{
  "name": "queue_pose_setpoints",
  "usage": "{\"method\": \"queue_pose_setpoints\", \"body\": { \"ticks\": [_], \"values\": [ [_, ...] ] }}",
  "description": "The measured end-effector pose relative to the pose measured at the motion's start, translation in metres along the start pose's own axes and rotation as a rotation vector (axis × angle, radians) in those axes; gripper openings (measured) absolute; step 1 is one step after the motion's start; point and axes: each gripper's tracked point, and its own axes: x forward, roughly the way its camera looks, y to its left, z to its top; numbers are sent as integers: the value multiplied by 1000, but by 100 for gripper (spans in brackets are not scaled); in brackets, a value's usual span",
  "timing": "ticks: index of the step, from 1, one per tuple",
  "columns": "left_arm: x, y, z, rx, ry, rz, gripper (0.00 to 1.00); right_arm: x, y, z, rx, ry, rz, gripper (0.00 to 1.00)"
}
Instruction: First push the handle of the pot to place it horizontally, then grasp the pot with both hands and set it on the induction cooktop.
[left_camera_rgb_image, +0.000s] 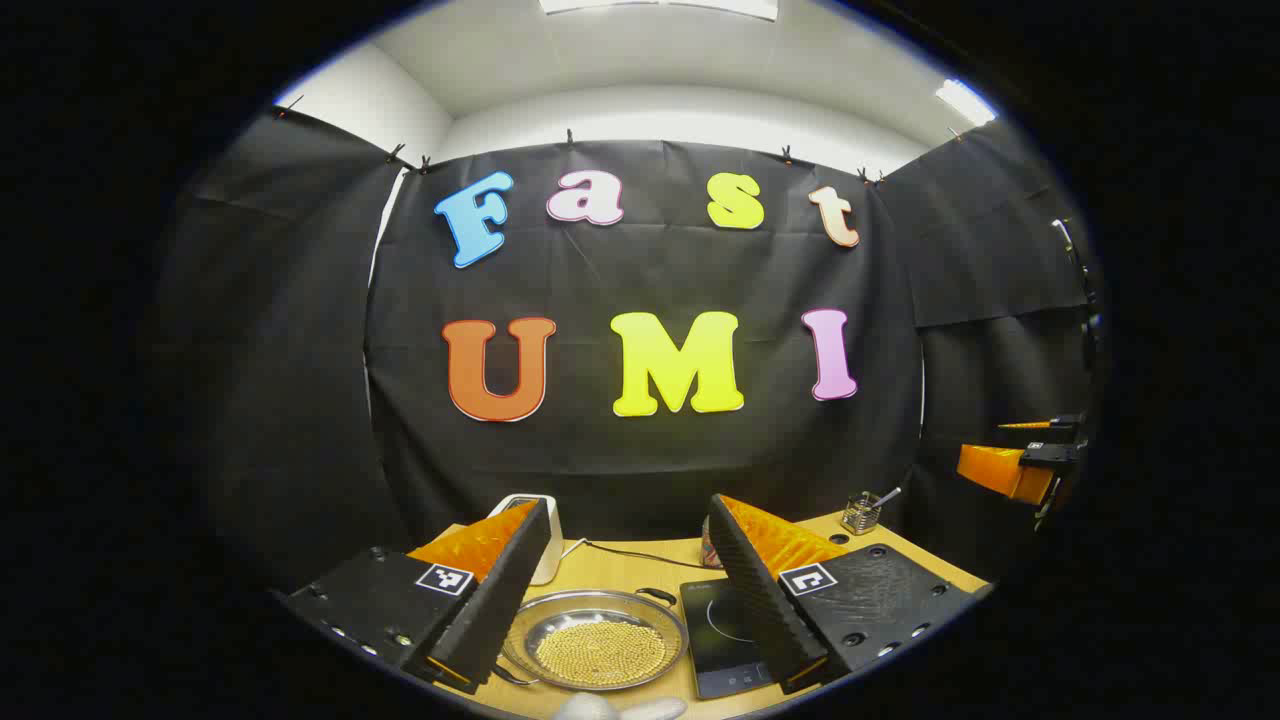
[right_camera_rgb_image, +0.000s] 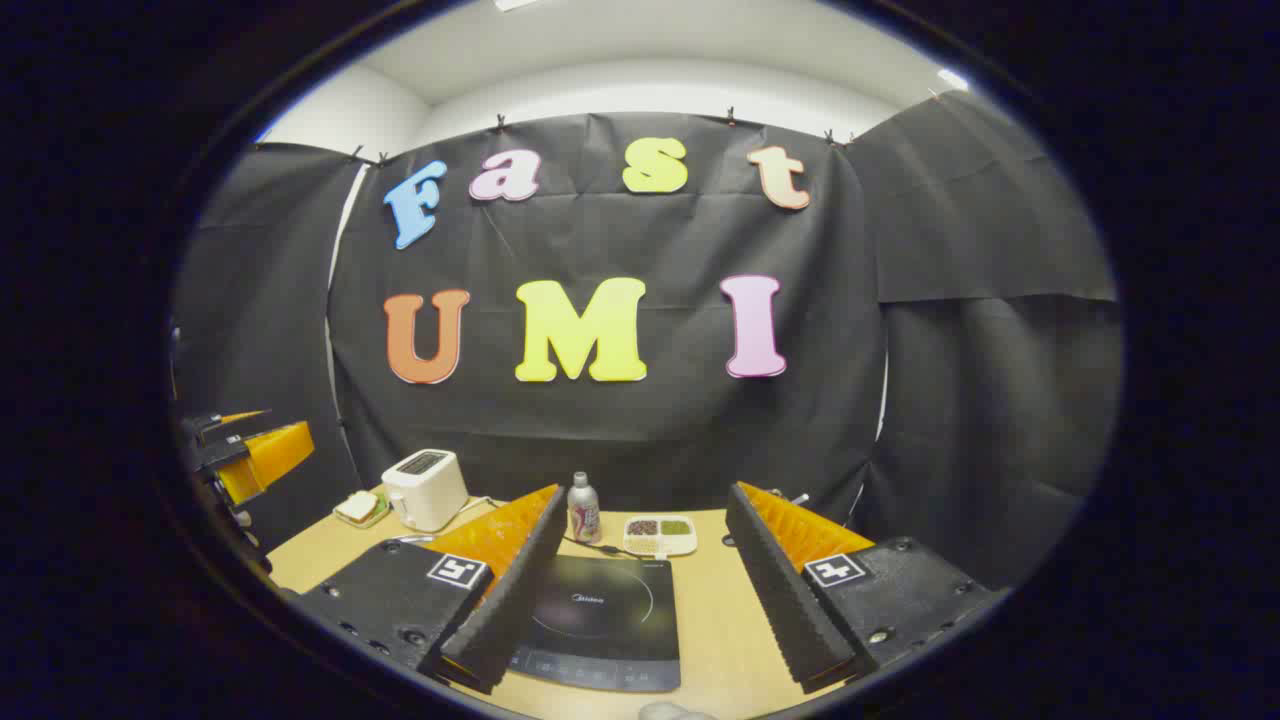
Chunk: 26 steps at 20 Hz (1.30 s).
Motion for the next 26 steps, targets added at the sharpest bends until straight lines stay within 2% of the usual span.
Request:
{"method": "queue_pose_setpoints", "body": {
  "ticks": [1, 2, 3, 4, 6, 7, 16, 17, 18, 19, 20, 21, 22, 23, 25, 26],
  "values": [
    [0, -1, 1, 4, 0, -3, 95, 0, -2, 2, 6, -5, -6, 96],
    [1, -2, -1, 6, 0, -7, 84, 1, -3, 1, 8, -6, -12, 97],
    [2, -3, -2, 5, 2, -11, 84, 1, -4, 1, 4, -5, -17, 96],
    [2, -4, -3, 2, 5, -16, 95, 0, -5, 2, 2, -8, -20, 96],
    [3, -5, -5, -4, 16, -17, 95, -2, -5, 2, -1, -11, -20, 100],
    [4, -5, -6, -7, 16, -17, 95, -2, -6, 1, -4, -9, -22, 97],
    [2, -3, -17, -10, 35, -10, 95, -7, -5, -13, -15, 27, -15, 97],
    [1, -1, -19, -6, 38, -7, 94, -7, -4, -15, -17, 34, -9, 100],
    [-1, 0, -19, 0, 42, -10, 91, -7, -1, -17, -15, 40, -1, 97],
    [-2, 1, -21, 8, 45, -9, 79, -8, 2, -17, -14, 45, 9, 97],
    [-3, -1, -25, 16, 58, -22, 81, -9, 2, -18, -16, 47, 14, 97],
    [-3, -3, -31, 24, 75, -35, 88, -10, 3, -16, -19, 42, 13, 97],
    [-5, -5, -36, 28, 95, -47, 58, -10, 3, -16, -22, 39, 13, 97],
    [-5, -4, -42, 28, 119, -49, 50, -11, 4, -16, -24, 39, 15, 97],
    [-5, -8, -56, 23, 168, -78, 23, -12, 6, -16, -26, 41, 18, 97],
    [-4, -9, -63, 18, 186, -88, 16, -11, 6, -17, -26, 42, 19, 97]
  ]
}}
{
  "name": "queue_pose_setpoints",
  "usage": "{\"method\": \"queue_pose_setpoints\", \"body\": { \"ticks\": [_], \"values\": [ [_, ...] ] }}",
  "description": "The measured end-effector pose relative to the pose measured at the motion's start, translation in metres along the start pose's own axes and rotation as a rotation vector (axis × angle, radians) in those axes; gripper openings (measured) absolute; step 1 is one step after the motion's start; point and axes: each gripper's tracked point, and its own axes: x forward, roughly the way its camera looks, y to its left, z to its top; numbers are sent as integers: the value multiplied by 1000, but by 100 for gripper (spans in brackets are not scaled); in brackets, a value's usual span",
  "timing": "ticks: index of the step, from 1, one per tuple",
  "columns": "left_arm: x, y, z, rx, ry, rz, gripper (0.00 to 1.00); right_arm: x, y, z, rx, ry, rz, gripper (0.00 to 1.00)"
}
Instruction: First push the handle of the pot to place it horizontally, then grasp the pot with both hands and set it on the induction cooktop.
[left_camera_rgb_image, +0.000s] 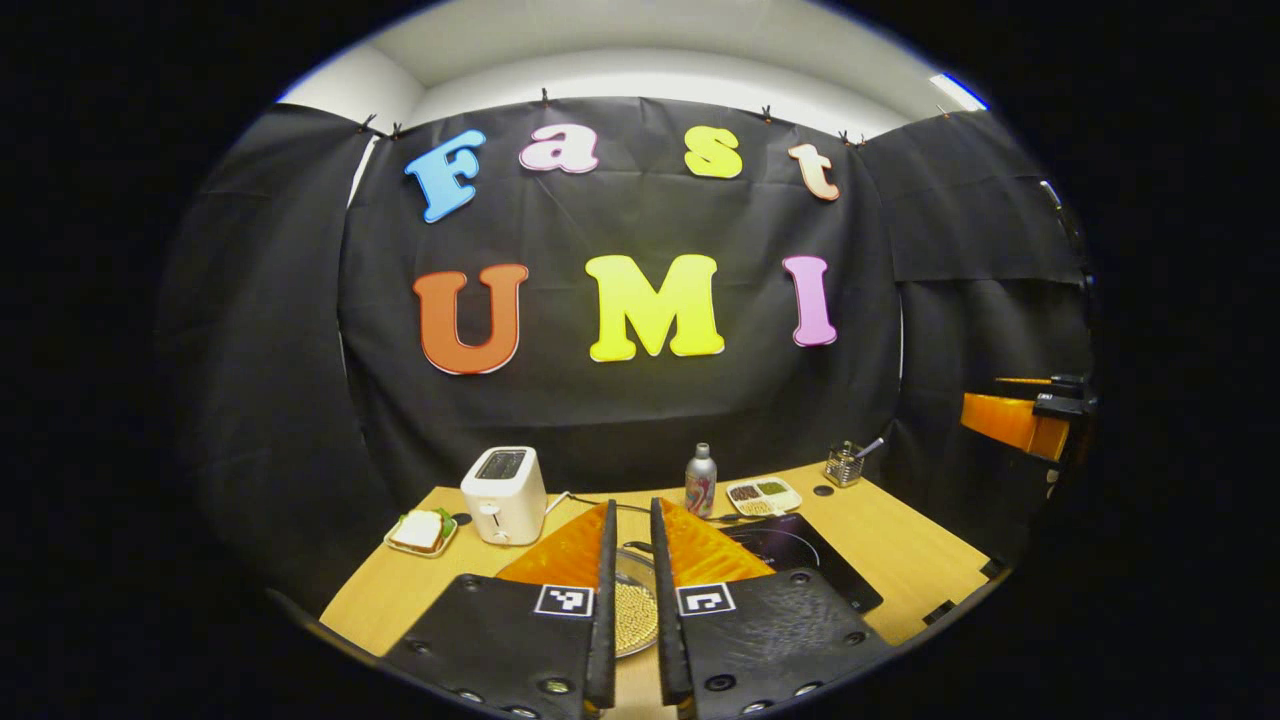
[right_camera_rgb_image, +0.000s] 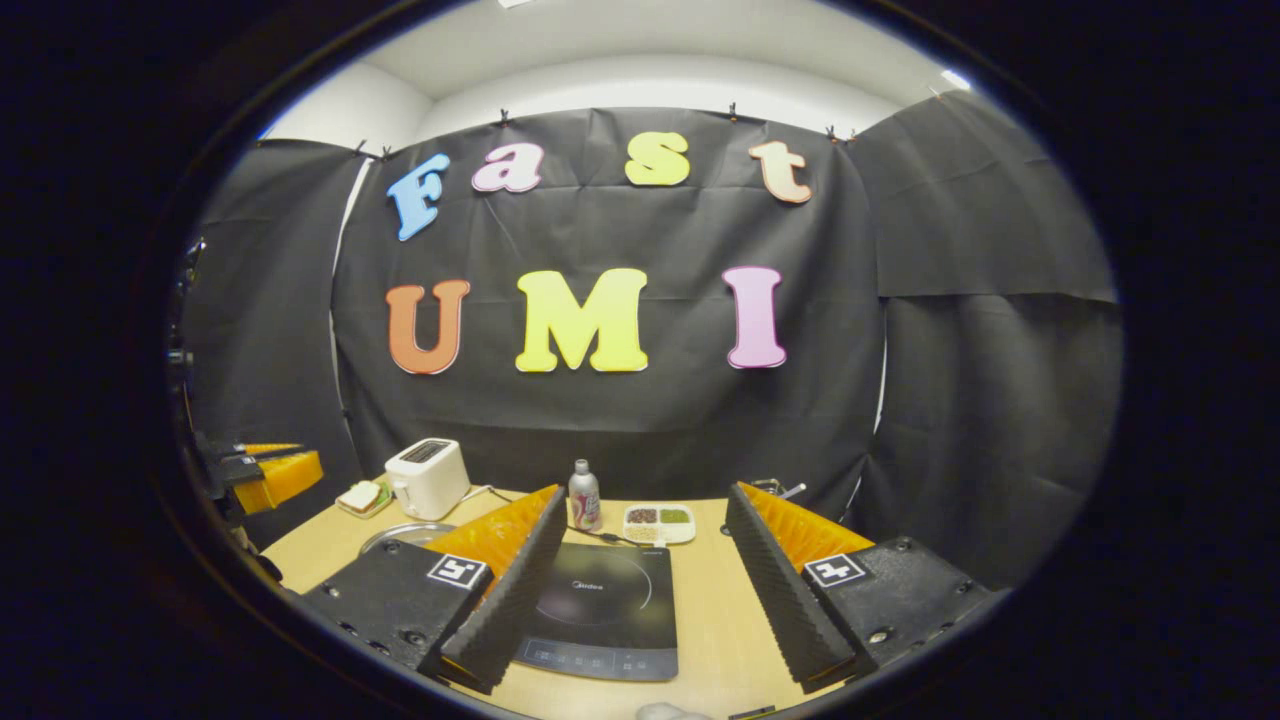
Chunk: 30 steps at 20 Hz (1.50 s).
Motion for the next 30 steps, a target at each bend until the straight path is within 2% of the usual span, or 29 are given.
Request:
{"method": "queue_pose_setpoints", "body": {
  "ticks": [2, 3, 4, 7, 9, 10, 15, 18, 22, 23, 24, 26, 30],
  "values": [
    [2, -3, -16, -22, 47, -37, 1, -1, 2, -3, -1, 6, 2, 97],
    [2, -7, -25, -32, 72, -60, 0, -1, 2, -4, -2, 9, 1, 100],
    [6, -7, -34, -36, 101, -67, 0, 0, 3, -6, -3, 14, 3, 97],
    [13, -6, -68, -4, 204, -103, 0, -1, 4, -12, 1, 30, 4, 97],
    [15, -8, -97, -19, 295, -138, 0, 0, 5, -18, 3, 46, 6, 100],
    [15, -5, -111, -20, 335, -142, 0, 0, 5, -22, 5, 54, 5, 97],
    [4, 7, -193, -2, 590, -207, 0, 2, 7, -37, 21, 92, 4, 97],
    [-6, 12, -223, 27, 710, -243, 0, 5, 9, -46, 39, 112, 7, 100],
    [-5, 31, -259, 79, 823, -262, 0, 7, 12, -55, 52, 139, 12, 97],
    [-3, 40, -264, 100, 840, -249, 0, 7, 12, -56, 54, 143, 13, 100],
    [0, 46, -270, 114, 859, -252, 0, 8, 12, -57, 55, 145, 14, 97],
    [0, 59, -282, 126, 901, -239, 0, 9, 13, -61, 52, 156, 20, 100],
    [2, 78, -290, 158, 938, -225, 0, 11, 11, -65, 47, 166, 18, 97]
  ]
}}
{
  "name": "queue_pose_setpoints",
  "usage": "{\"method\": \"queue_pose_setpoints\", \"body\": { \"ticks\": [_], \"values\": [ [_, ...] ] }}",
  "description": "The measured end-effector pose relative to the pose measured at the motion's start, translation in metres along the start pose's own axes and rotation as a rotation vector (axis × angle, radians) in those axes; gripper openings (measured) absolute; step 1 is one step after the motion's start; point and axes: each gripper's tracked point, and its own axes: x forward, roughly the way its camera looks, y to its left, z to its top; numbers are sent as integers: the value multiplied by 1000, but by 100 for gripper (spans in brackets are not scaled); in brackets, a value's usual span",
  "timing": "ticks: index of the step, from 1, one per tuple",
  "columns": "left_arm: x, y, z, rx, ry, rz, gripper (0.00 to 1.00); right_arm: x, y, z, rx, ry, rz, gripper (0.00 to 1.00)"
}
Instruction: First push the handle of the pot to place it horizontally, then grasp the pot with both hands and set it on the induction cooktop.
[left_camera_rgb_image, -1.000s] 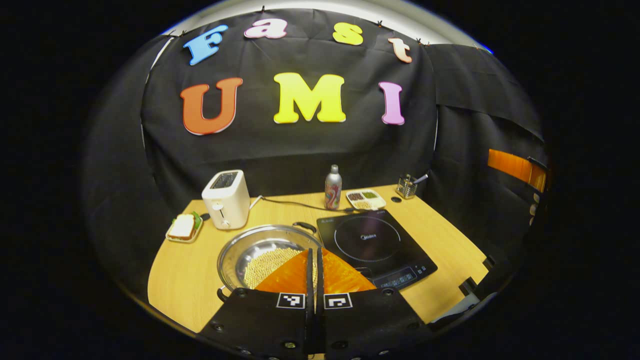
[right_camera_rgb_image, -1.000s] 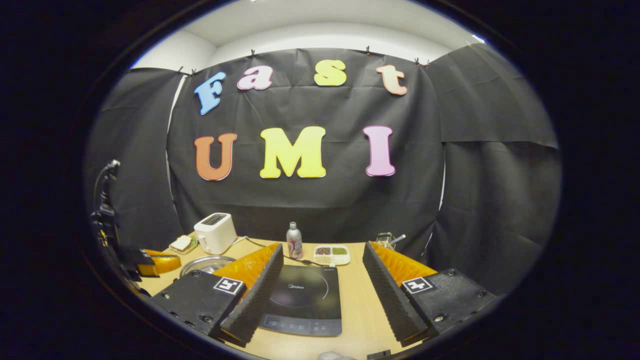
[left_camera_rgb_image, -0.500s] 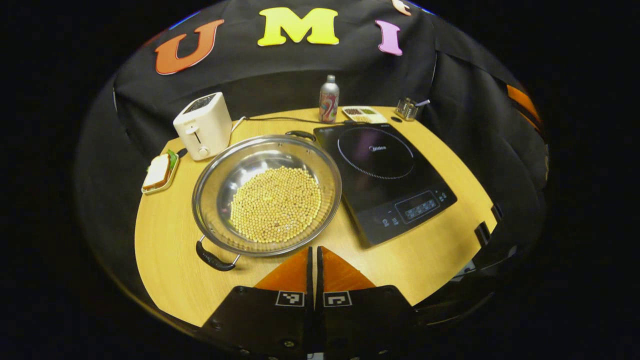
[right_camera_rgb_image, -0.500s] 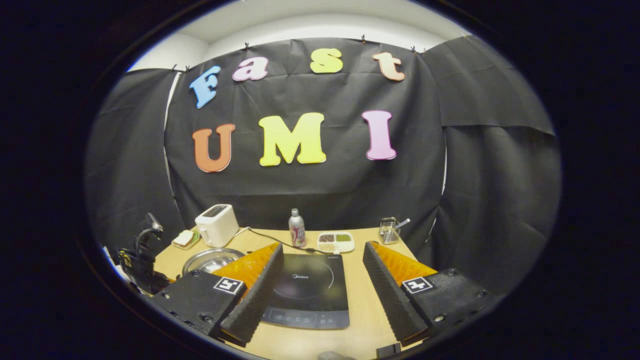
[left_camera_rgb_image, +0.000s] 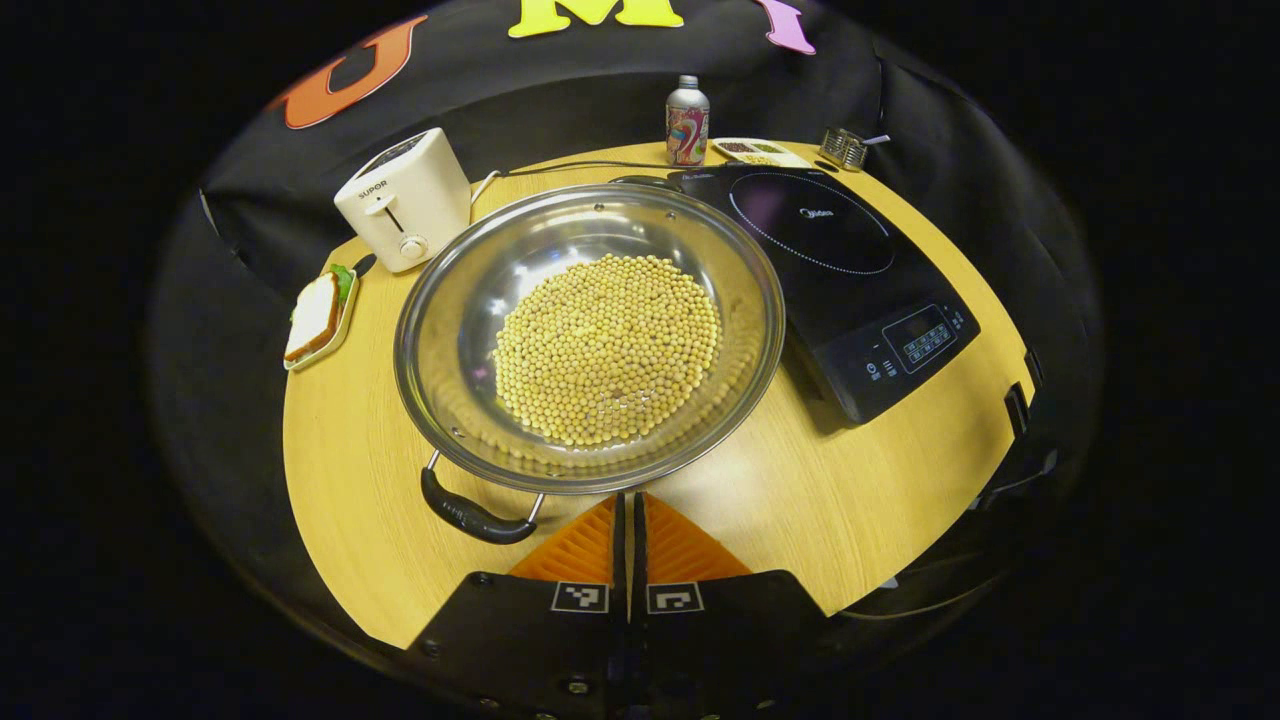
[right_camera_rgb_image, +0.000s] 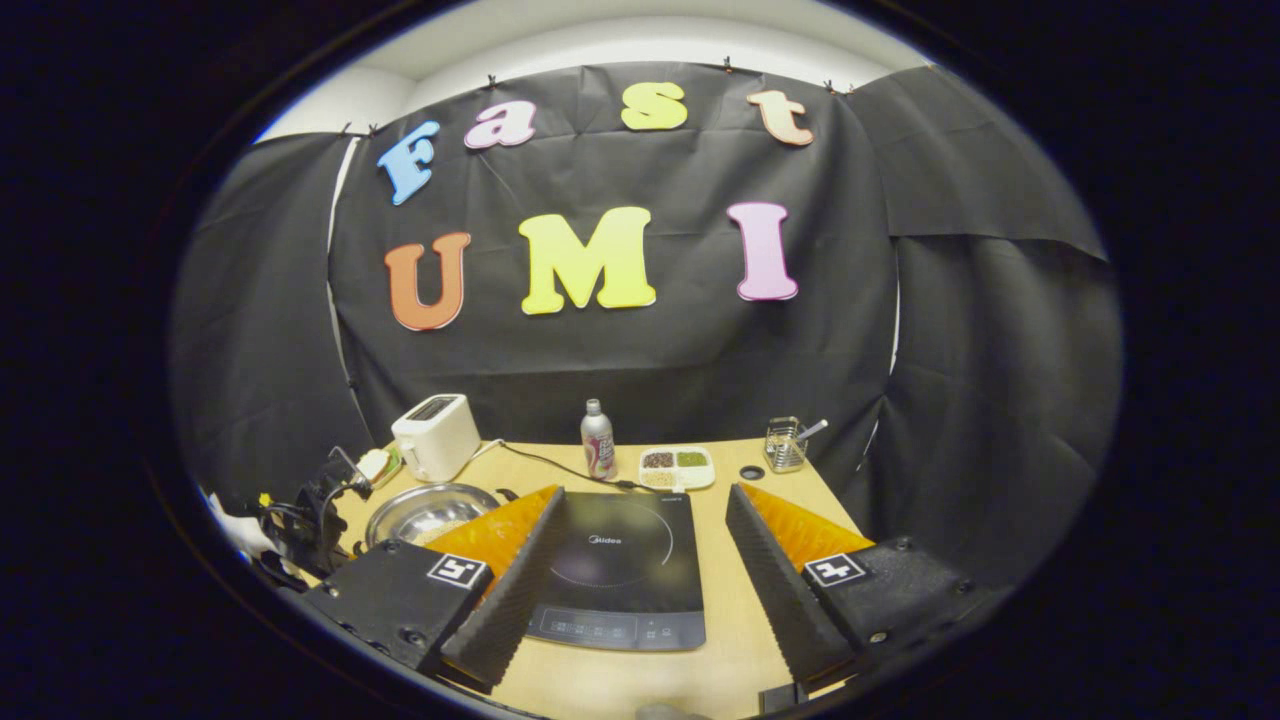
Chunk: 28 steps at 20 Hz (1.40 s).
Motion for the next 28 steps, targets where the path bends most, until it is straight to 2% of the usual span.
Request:
{"method": "queue_pose_setpoints", "body": {
  "ticks": [1, 4, 6, 7, 8, 20, 21, 24, 25, 26, 27, 28],
  "values": [
    [2, 6, -2, 2, 10, 8, 0, 1, 0, -1, 0, 2, -1, 100],
    [6, 25, -10, -14, 27, 36, 0, 4, -3, -6, 1, 18, -3, 97],
    [6, 30, -14, -32, 33, 34, 0, 5, -2, -8, 4, 25, -1, 100],
    [4, 33, -14, -28, 35, 43, 9, 6, -2, -8, 3, 29, -1, 97],
    [4, 36, -15, -23, 36, 52, 0, 6, -2, -8, 2, 30, 0, 97],
    [6, 61, -20, -41, 35, 84, 0, 9, 2, -11, -15, 48, 10, 97],
    [5, 63, -20, -48, 35, 87, 9, 9, 2, -10, -16, 49, 9, 97],
    [7, 73, -19, -65, 34, 95, 9, 10, 4, -9, -24, 48, 12, 97],
    [8, 78, -18, -69, 33, 100, 0, 10, 5, -8, -27, 47, 13, 97],
    [9, 83, -18, -75, 32, 106, 10, 10, 6, -8, -31, 46, 15, 97],
    [9, 87, -19, -81, 31, 113, 0, 10, 7, -8, -34, 47, 17, 97],
    [8, 92, -19, -89, 29, 124, 0, 10, 9, -8, -36, 47, 18, 97]
  ]
}}
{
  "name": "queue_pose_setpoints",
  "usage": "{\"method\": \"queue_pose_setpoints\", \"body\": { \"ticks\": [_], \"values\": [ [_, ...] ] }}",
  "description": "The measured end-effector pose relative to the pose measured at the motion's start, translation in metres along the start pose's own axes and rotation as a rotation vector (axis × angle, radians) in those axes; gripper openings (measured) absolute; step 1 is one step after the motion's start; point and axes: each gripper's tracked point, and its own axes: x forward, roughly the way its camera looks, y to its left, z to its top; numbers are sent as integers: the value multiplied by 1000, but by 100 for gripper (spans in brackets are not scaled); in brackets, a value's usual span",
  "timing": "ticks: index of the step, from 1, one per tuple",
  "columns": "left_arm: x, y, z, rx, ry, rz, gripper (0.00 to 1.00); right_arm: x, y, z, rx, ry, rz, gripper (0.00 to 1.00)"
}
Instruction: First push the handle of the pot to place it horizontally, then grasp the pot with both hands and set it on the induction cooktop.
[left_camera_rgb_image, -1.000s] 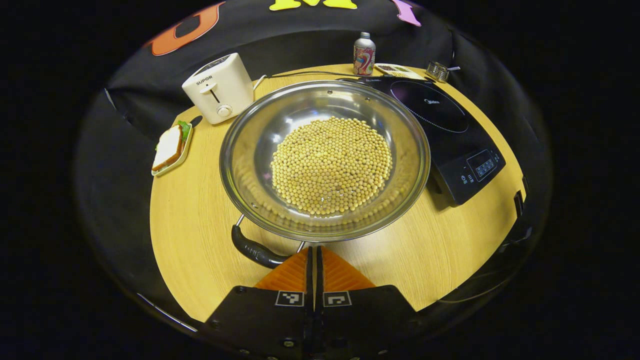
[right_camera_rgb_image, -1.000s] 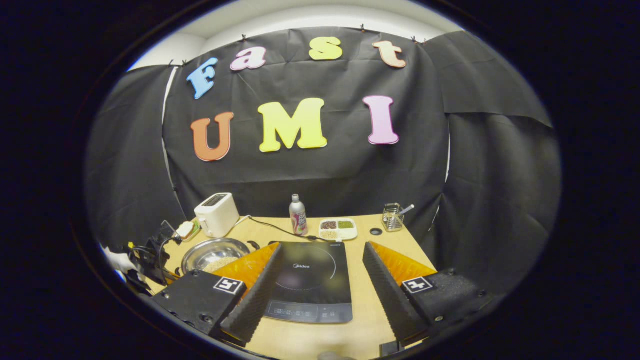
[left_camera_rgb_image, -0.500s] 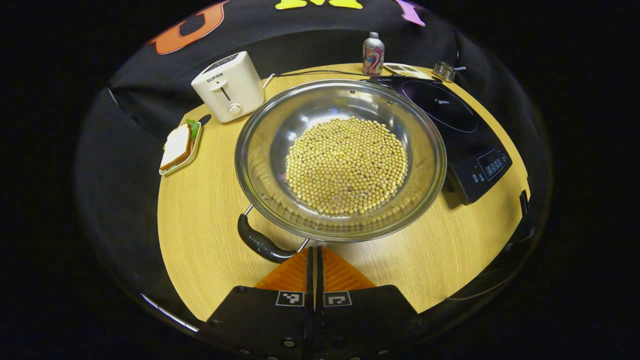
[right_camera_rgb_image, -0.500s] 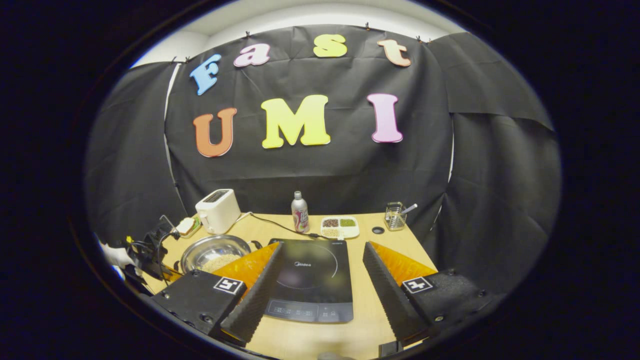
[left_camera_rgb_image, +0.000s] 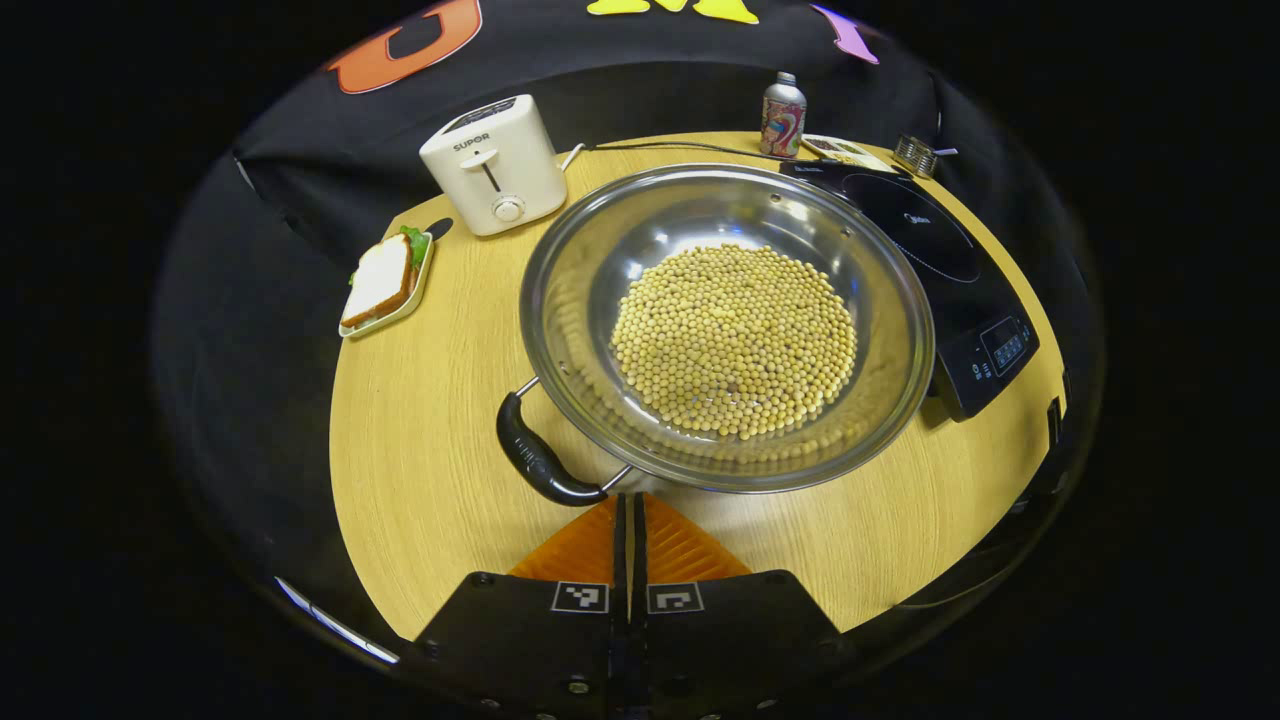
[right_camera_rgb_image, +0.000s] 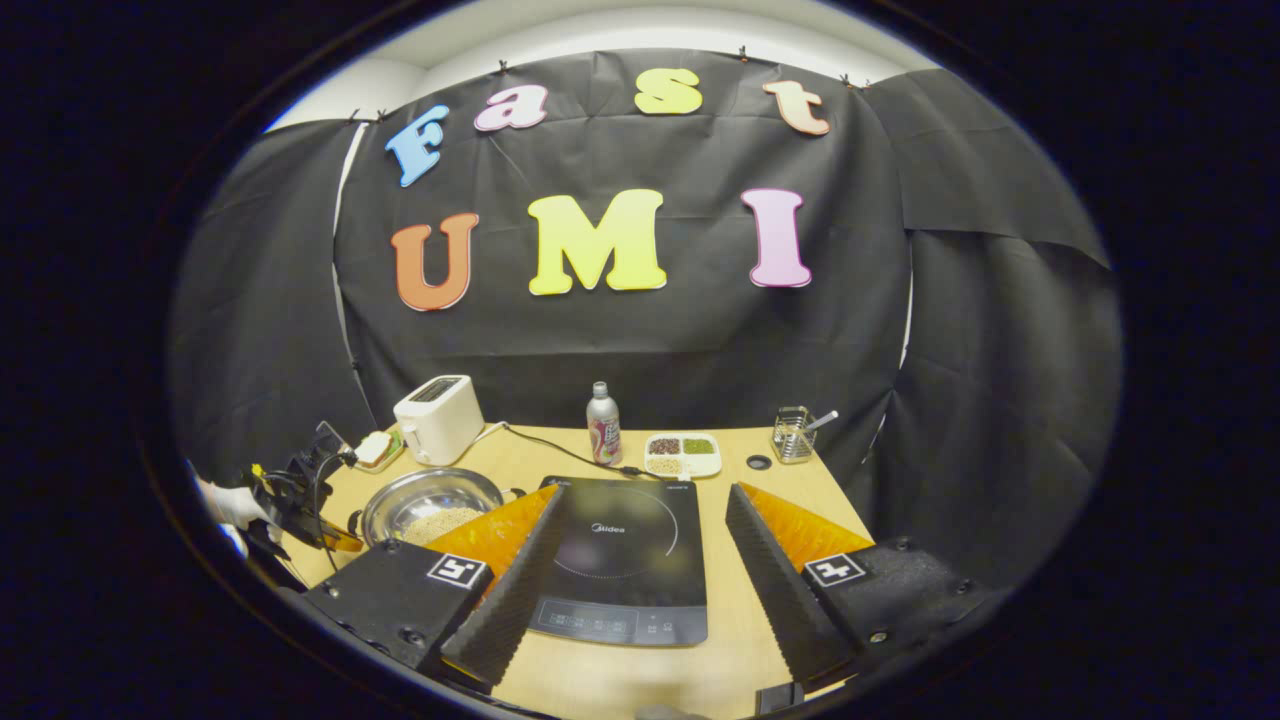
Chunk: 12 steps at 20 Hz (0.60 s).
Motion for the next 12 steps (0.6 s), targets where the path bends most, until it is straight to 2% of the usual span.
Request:
{"method": "queue_pose_setpoints", "body": {
  "ticks": [1, 2, 3, 4, 8, 9, 10, 11, 12],
  "values": [
    [1, 6, -1, -9, 2, 8, 9, 0, 1, 0, -2, 1, 2, 97],
    [2, 11, -2, -22, 3, 16, 0, 0, 2, -1, -3, 3, 3, 97],
    [2, 13, -2, -42, 3, 14, 0, 1, 3, -1, -2, 6, 5, 100],
    [2, 14, 0, -61, 0, 3, 0, 1, 4, -1, -2, 7, 7, 97],
    [6, 19, 5, -86, -9, 2, 0, 0, 6, -1, -15, 10, 6, 97],
    [7, 20, 6, -94, -8, 0, 0, 1, 6, 0, -16, 10, 7, 100],
    [8, 23, 7, -106, -10, -2, 9, 0, 7, 0, -18, 10, 7, 97],
    [9, 24, 10, -121, -10, -6, 0, 0, 6, 1, -21, 10, 4, 100],
    [10, 26, 12, -136, -11, -9, 0, 0, 5, 0, -23, 11, 2, 97]
  ]
}}
